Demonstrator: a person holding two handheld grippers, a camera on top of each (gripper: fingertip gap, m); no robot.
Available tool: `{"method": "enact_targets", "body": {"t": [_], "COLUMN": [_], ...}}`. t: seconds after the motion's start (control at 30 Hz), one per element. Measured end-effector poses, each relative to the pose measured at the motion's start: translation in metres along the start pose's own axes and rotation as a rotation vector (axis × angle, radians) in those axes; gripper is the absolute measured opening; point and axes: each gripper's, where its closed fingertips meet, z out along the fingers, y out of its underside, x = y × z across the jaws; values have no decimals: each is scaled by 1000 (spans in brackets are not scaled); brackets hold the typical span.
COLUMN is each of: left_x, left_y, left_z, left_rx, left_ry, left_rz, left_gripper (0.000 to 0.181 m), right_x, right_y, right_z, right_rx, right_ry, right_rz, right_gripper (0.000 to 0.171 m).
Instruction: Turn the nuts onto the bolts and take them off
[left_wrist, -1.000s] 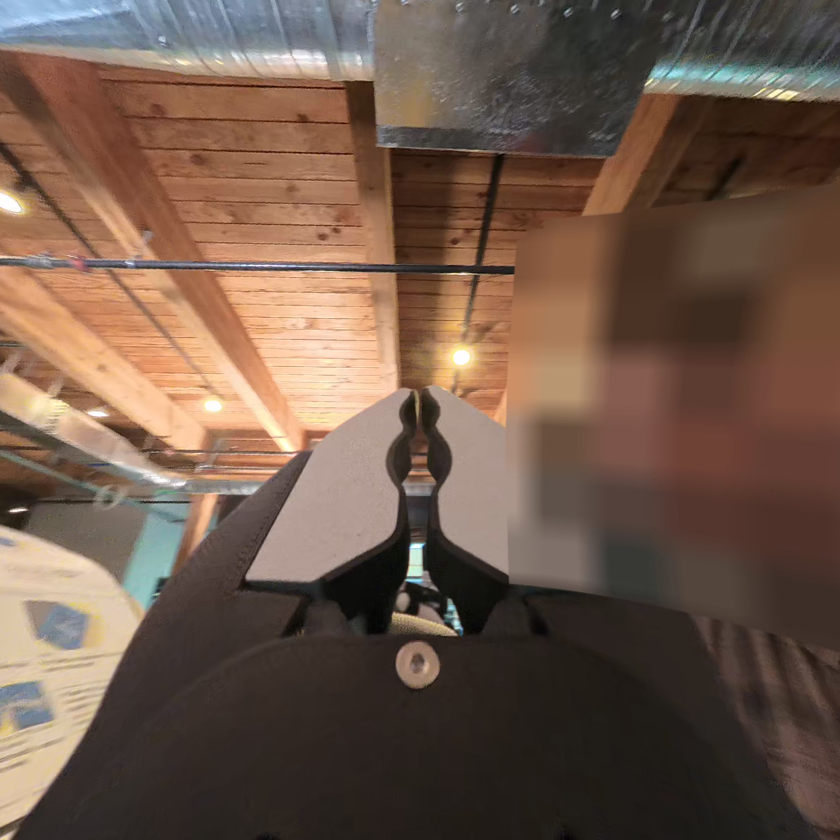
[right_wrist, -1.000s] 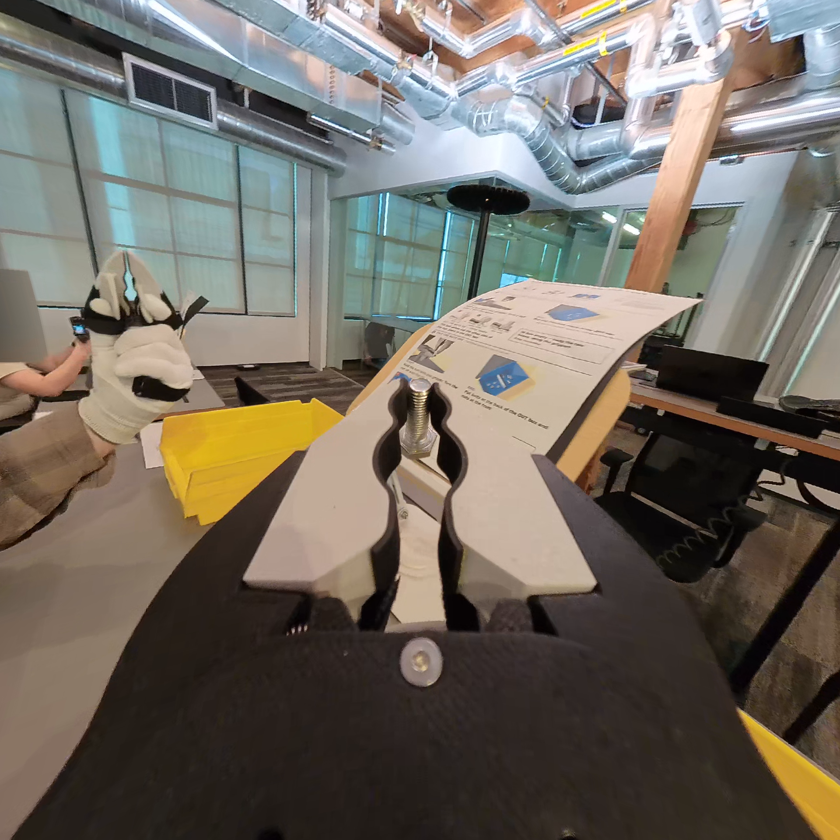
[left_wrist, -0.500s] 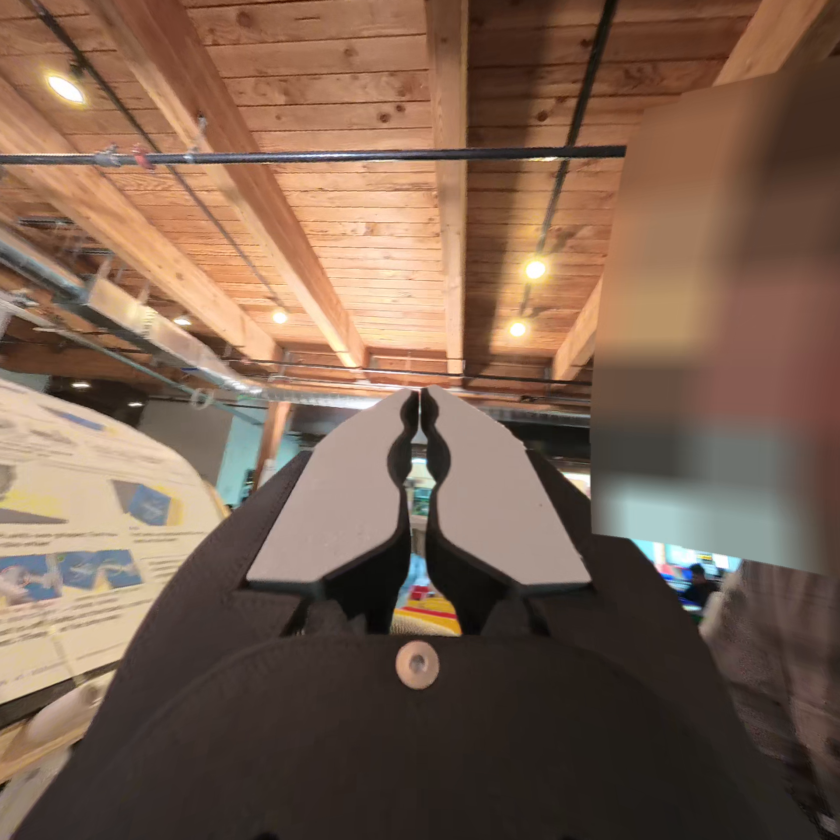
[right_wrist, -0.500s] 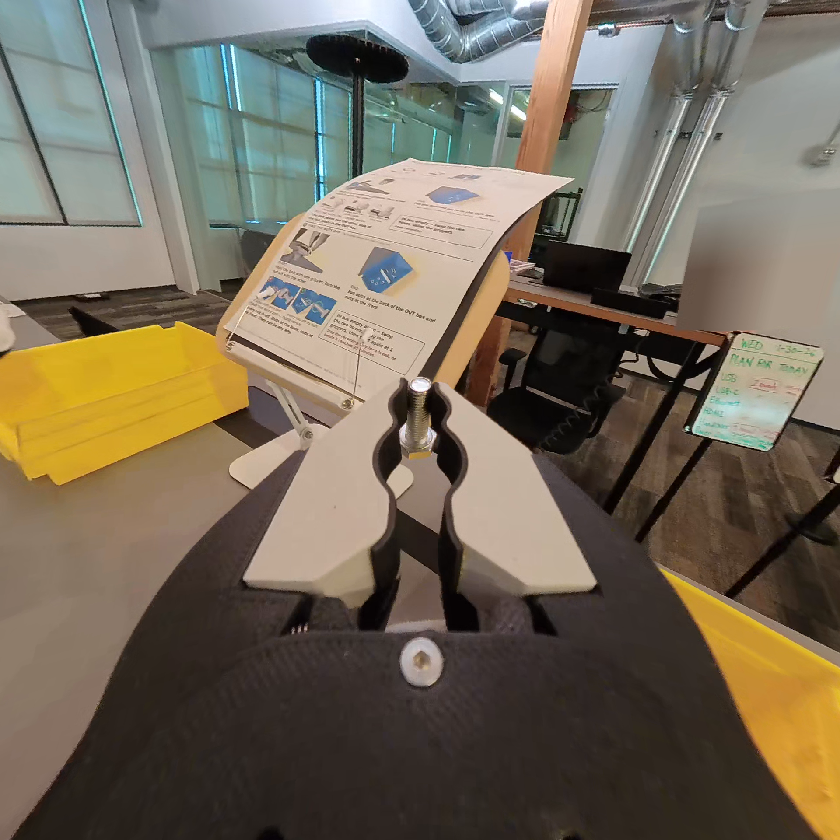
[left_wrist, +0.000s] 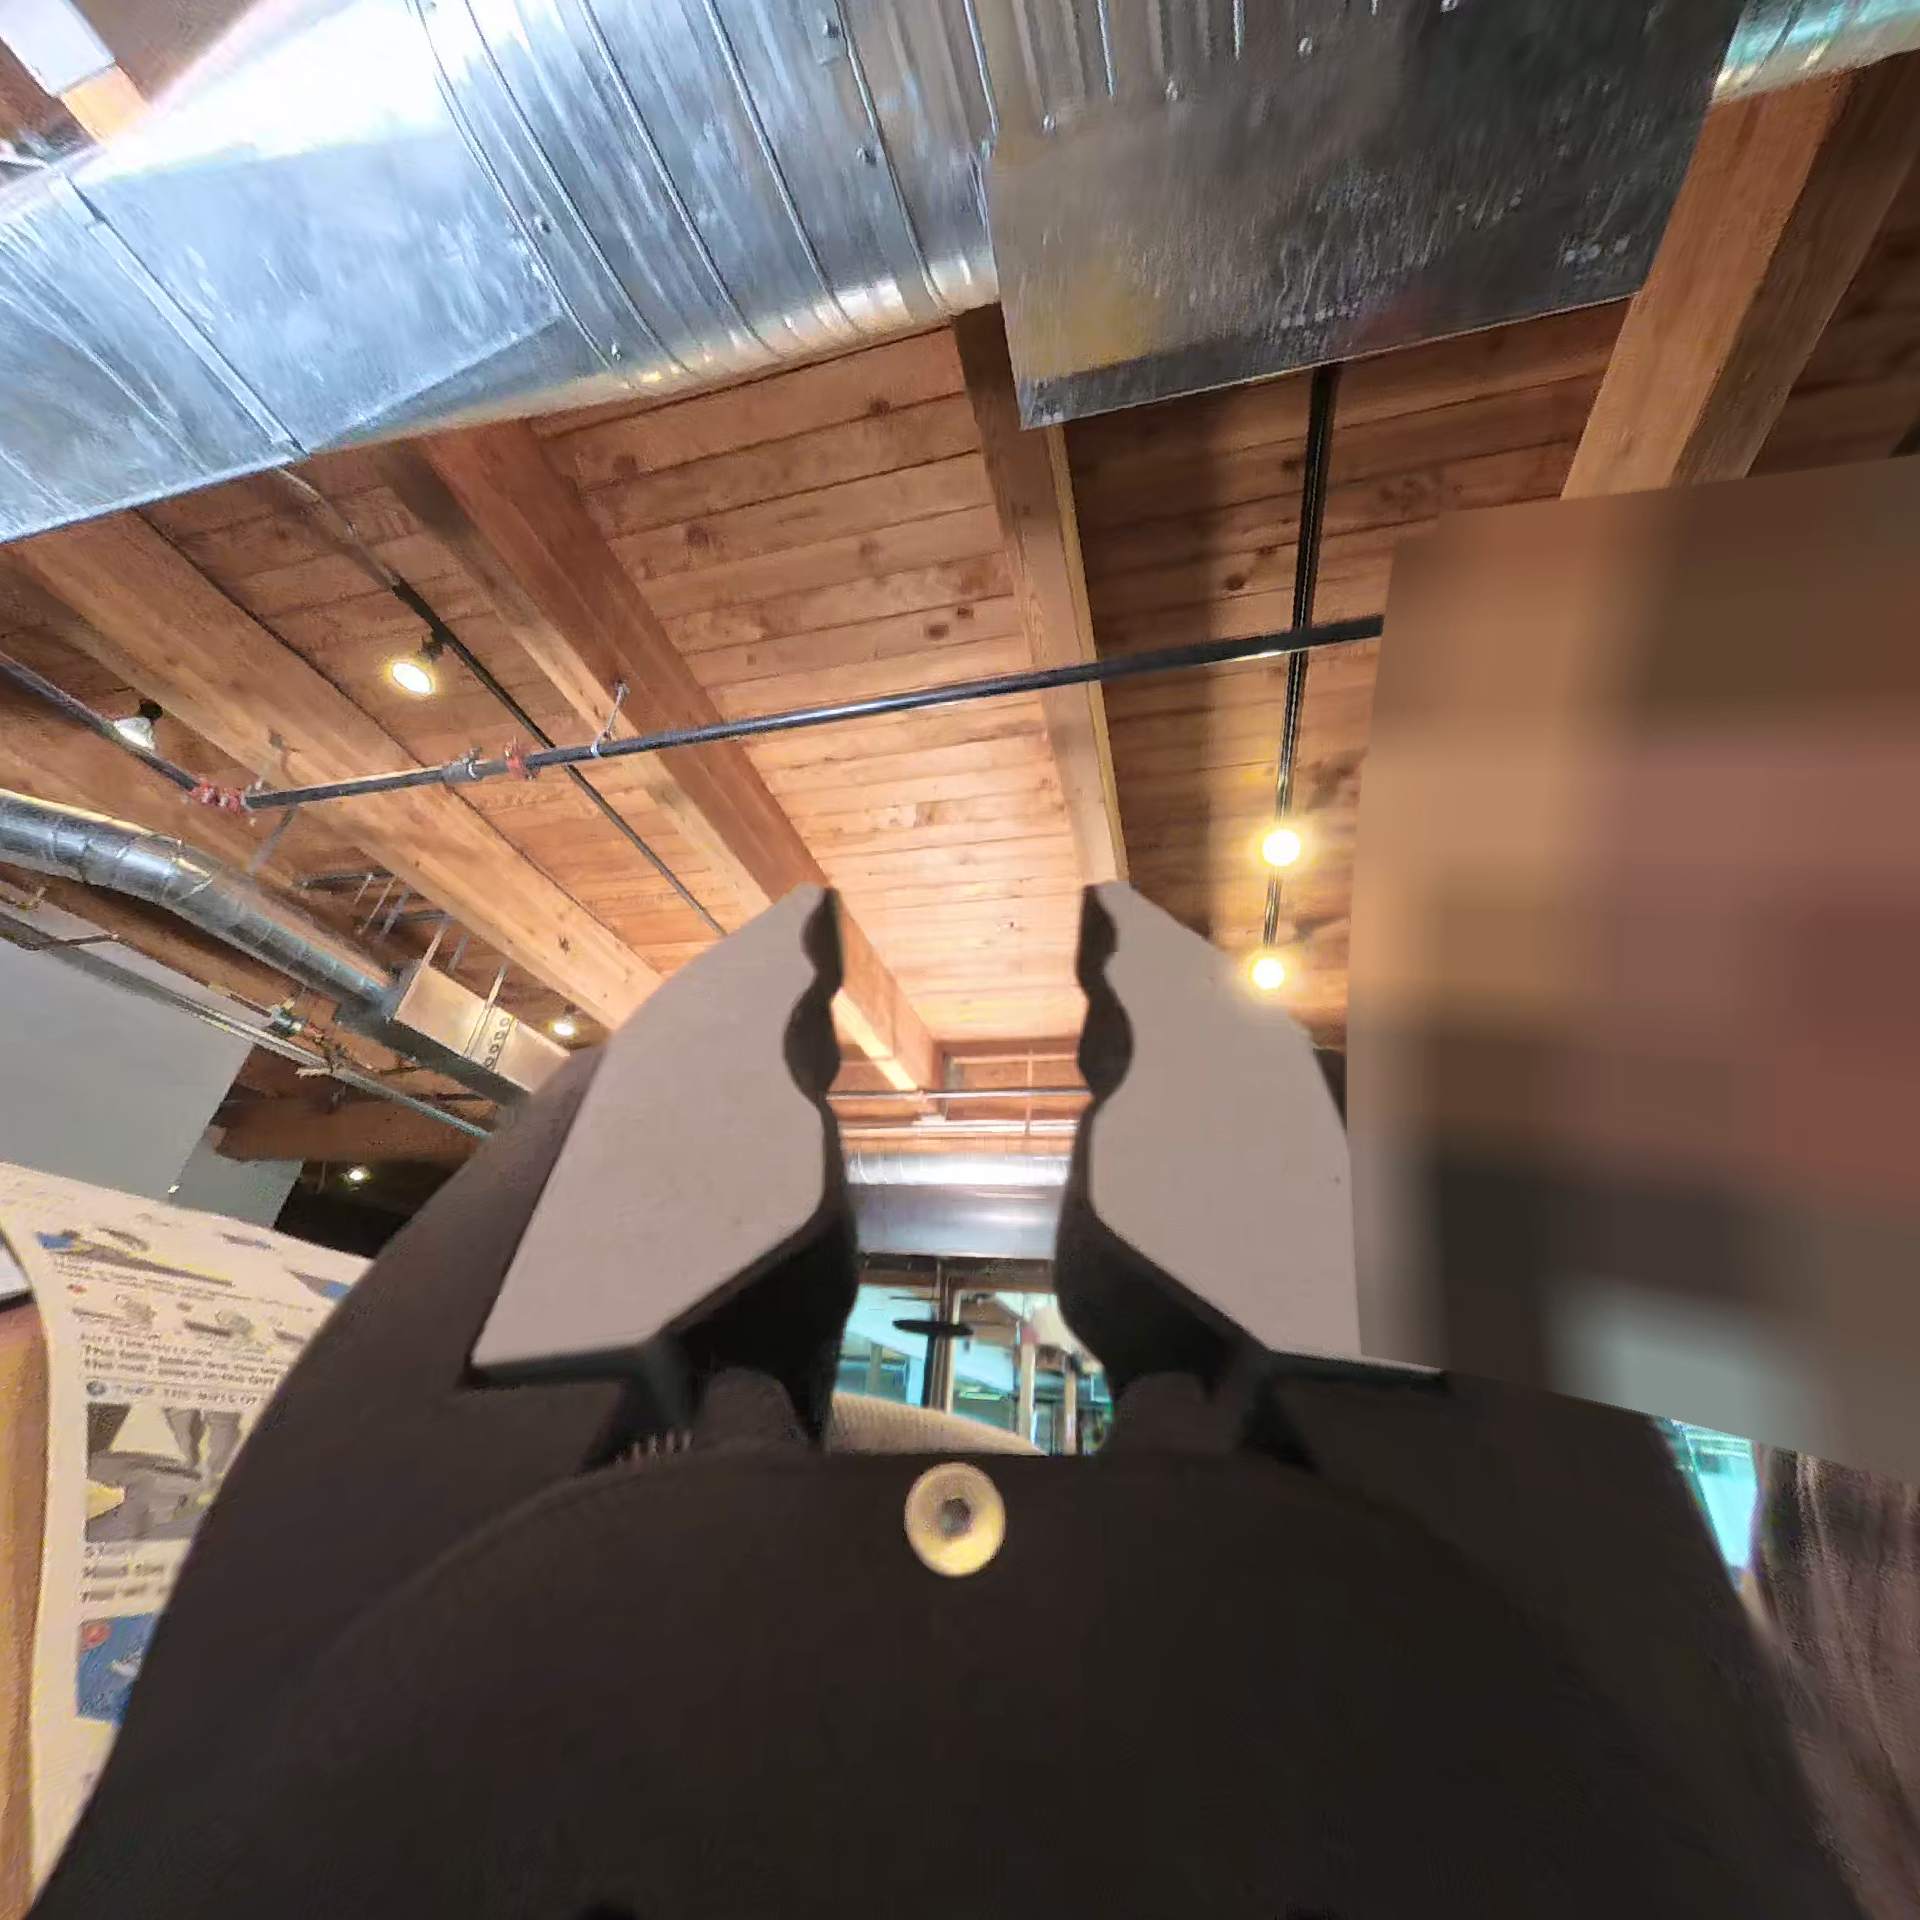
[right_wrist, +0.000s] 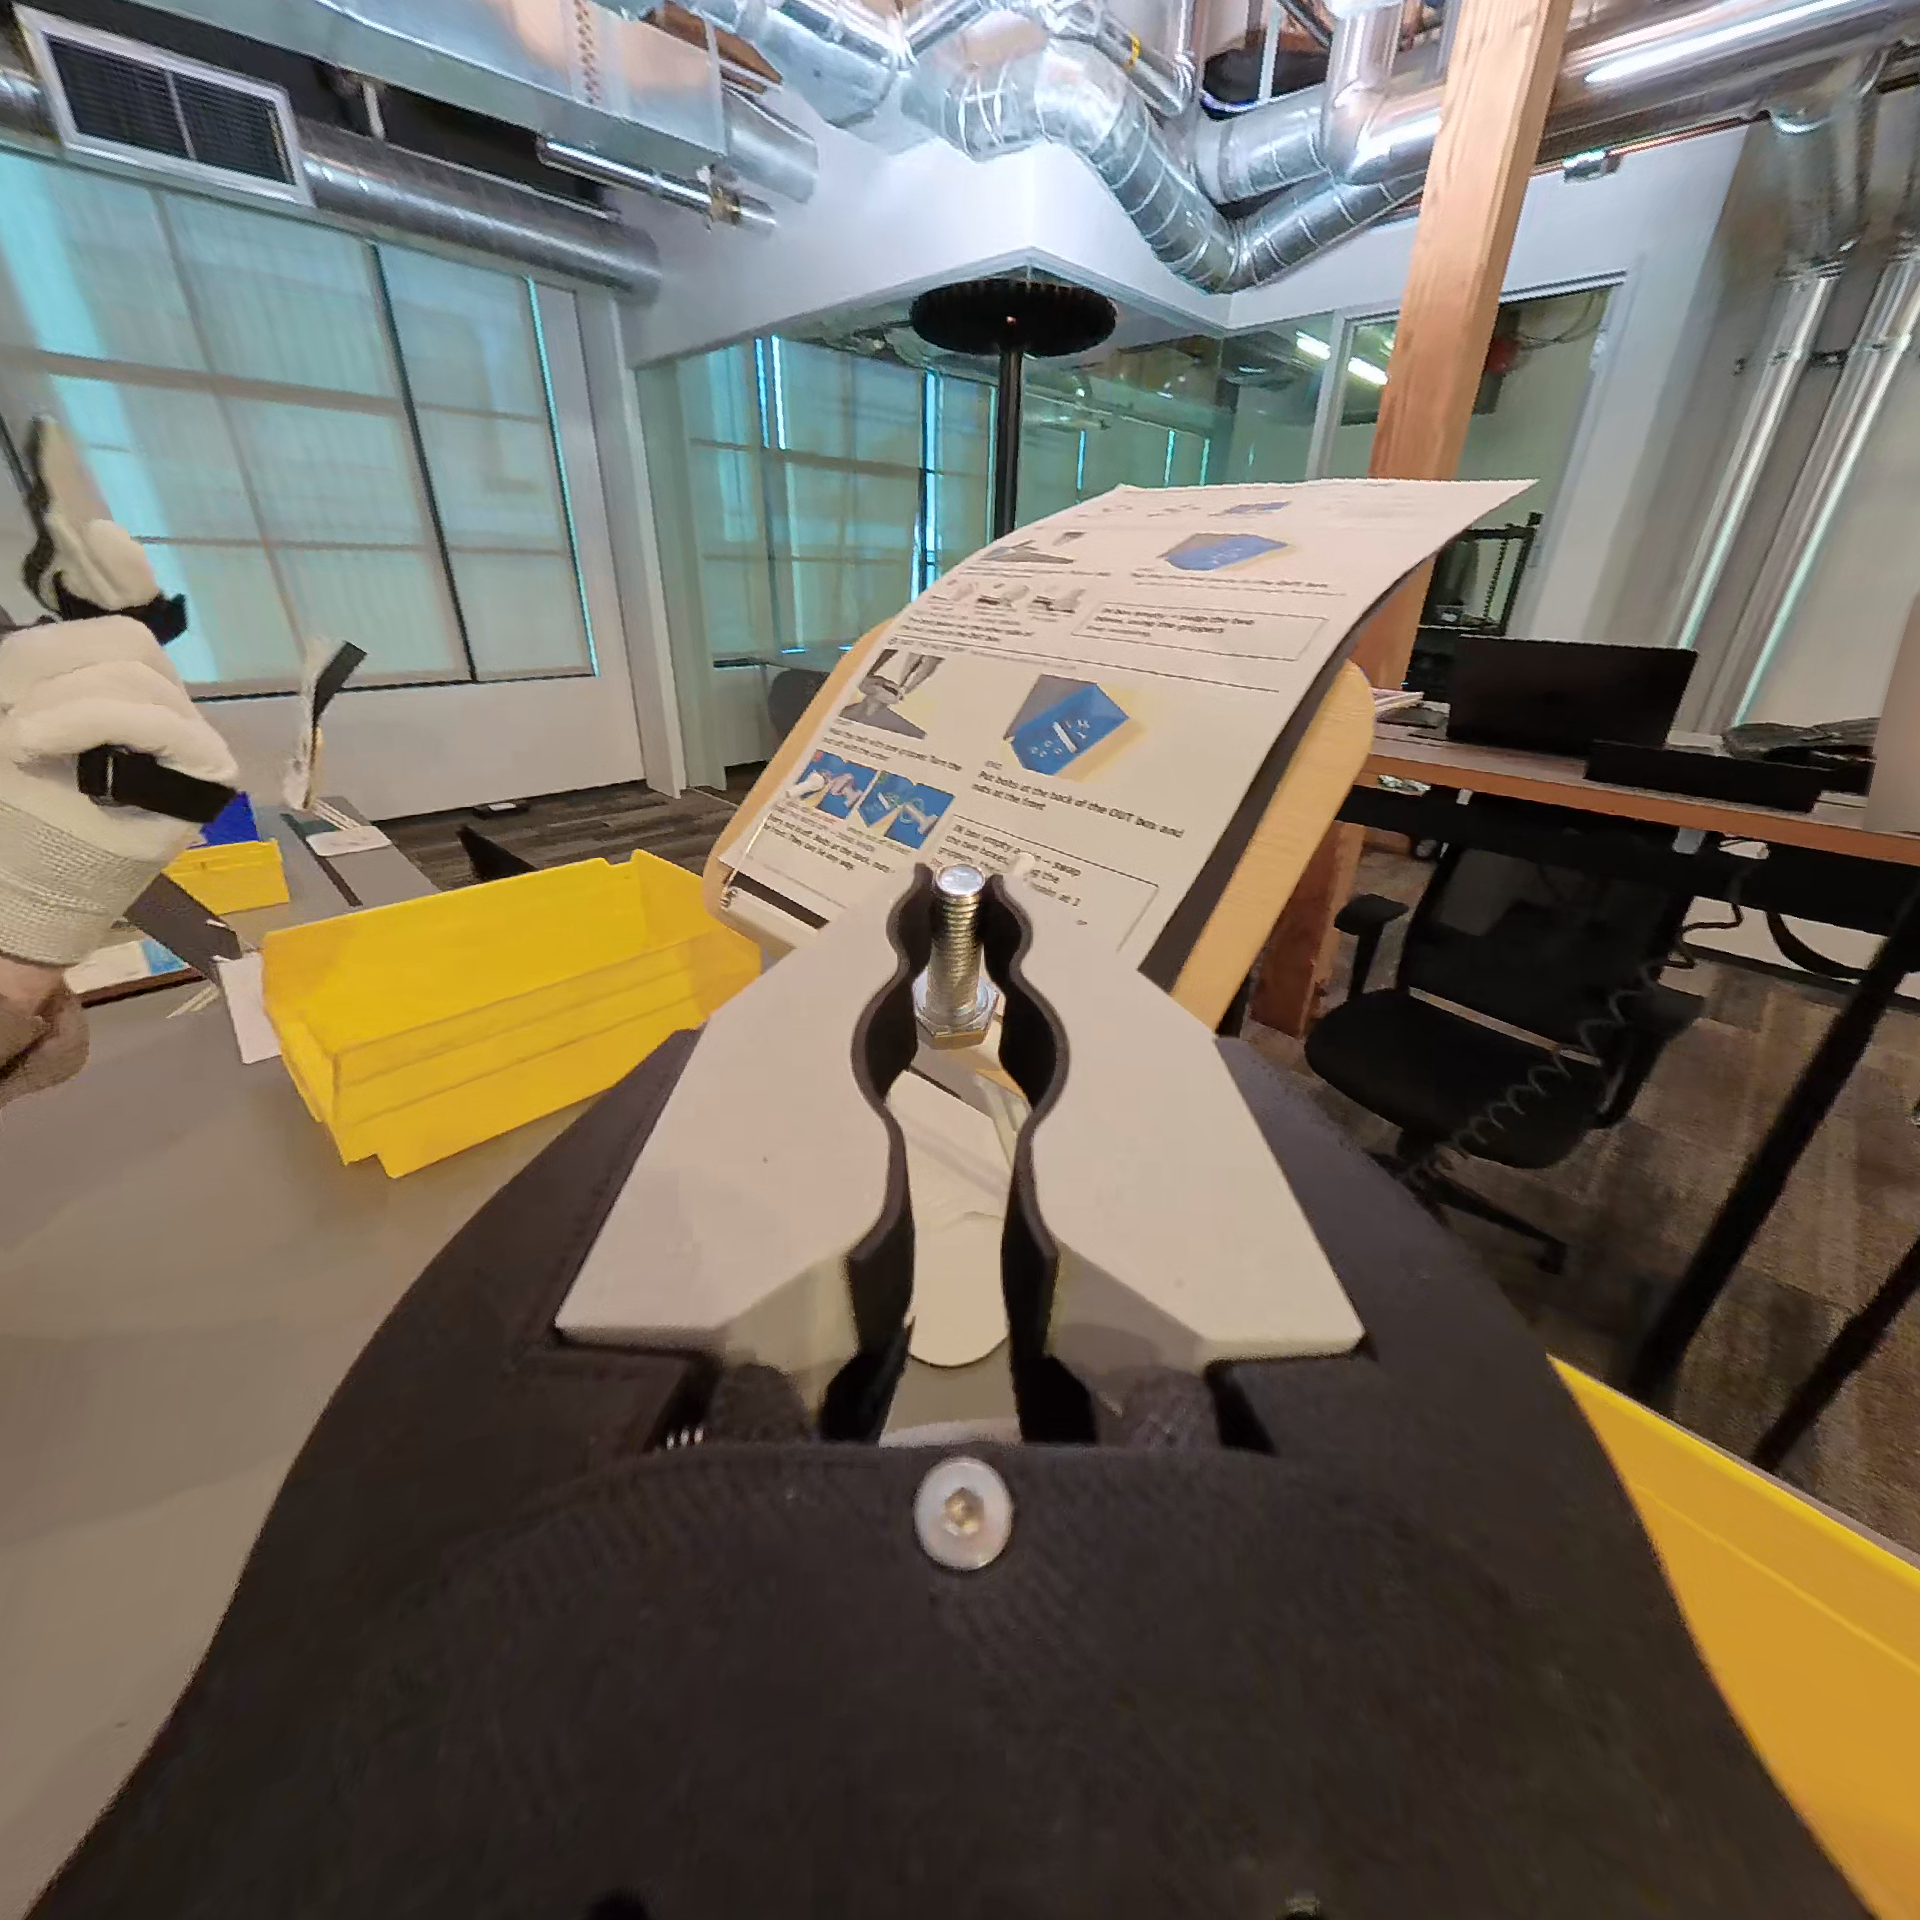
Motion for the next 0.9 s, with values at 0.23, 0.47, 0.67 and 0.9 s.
{"method": "enact_targets", "body": {"t": [0.23, 0.47, 0.67, 0.9], "left_x": [-32, -63, -67, -76], "left_y": [23, 64, 90, 103], "left_z": [-1, -6, -8, -13], "left_rx": [-203, -454, -531, -544], "left_ry": [-237, -424, -414, -427], "left_rz": [259, 482, 512, 455], "left_gripper": [25, 38, 35, 34], "right_x": [-19, -15, 14, 61], "right_y": [11, 13, 24, 32], "right_z": [21, 17, 0, -31], "right_rx": [-54, -76, -153, -149], "right_ry": [-42, -23, 74, 228], "right_rz": [-32, -45, -42, 47], "right_gripper": [7, 7, 7, 7]}}
